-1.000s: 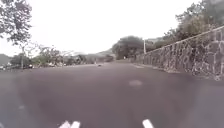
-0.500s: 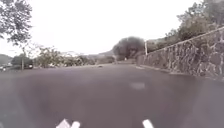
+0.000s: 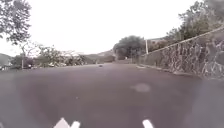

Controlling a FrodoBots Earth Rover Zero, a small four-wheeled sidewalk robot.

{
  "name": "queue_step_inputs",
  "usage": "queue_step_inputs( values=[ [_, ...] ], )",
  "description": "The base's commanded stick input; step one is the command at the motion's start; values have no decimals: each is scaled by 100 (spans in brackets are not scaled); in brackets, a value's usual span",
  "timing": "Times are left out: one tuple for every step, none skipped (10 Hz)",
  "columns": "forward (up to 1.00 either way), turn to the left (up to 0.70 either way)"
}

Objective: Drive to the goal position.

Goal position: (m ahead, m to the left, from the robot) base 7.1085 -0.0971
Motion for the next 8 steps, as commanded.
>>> queue_step_inputs(
  values=[
    [50,-3],
    [50,-1],
    [50,0],
    [50,0],
    [50,0],
    [50,0],
    [50,0],
    [50,0]
  ],
)
